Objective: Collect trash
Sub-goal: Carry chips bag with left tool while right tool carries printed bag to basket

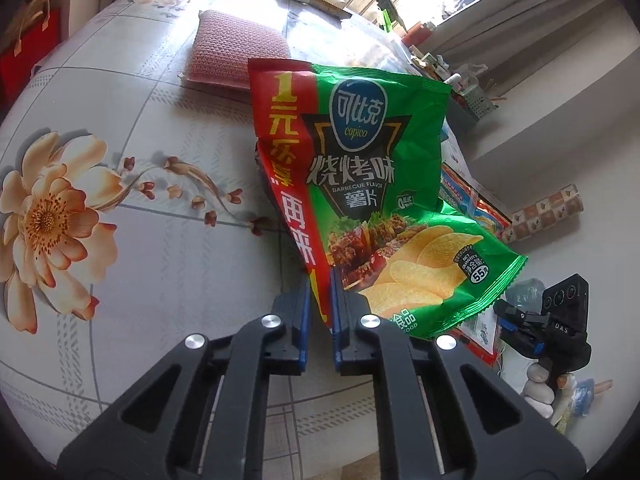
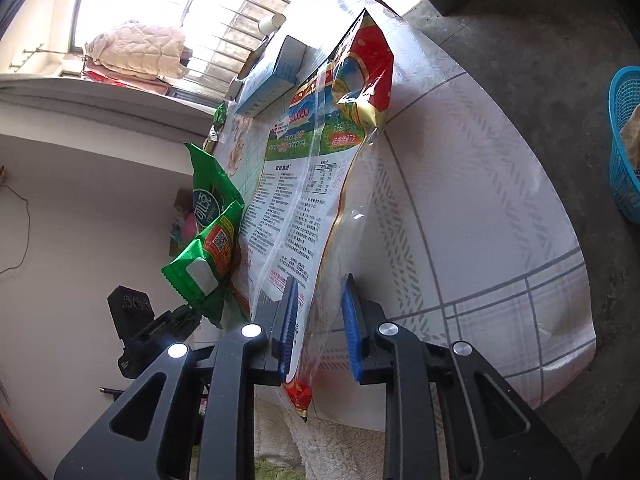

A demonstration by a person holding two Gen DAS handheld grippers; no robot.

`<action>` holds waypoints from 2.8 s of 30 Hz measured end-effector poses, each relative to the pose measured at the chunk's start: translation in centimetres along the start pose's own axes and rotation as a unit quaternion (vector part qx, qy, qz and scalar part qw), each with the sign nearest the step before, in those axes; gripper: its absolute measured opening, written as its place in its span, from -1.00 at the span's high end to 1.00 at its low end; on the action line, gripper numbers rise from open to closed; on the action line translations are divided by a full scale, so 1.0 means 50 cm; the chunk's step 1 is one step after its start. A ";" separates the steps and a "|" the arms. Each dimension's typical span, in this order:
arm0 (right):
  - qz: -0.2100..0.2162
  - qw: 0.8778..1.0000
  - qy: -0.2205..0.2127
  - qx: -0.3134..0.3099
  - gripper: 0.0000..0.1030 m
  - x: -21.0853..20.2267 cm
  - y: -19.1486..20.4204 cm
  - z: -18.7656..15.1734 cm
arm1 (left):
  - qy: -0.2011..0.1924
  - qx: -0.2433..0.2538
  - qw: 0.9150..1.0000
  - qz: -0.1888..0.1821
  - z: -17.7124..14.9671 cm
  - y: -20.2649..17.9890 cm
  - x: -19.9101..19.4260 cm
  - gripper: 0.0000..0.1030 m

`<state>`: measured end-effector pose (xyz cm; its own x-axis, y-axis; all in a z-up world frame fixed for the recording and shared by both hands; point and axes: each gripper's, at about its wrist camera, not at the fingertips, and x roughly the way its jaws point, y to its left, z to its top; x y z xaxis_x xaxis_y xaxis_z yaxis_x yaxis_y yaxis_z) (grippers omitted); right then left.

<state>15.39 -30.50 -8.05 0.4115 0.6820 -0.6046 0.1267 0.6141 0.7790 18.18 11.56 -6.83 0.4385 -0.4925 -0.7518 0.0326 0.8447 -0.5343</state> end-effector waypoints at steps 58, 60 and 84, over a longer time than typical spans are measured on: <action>0.013 0.921 -0.355 0.161 0.92 -0.507 -0.444 -0.030 | 0.114 0.228 0.938 -0.234 -0.009 -0.840 0.313 1.00; 0.028 0.918 -0.349 0.186 0.92 -0.483 -0.515 -0.006 | 0.133 0.227 0.938 -0.226 -0.013 -0.860 0.367 1.00; -0.102 0.889 -0.328 0.303 0.16 -0.381 -0.845 -0.042 | 0.306 0.100 0.927 -0.193 -0.099 -0.911 0.833 1.00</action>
<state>0.27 -68.62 -29.79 0.7366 0.0811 -0.6715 0.6401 0.2373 0.7308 30.51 -48.48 -15.70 -0.2304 -0.7413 -0.6304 0.2736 0.5724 -0.7730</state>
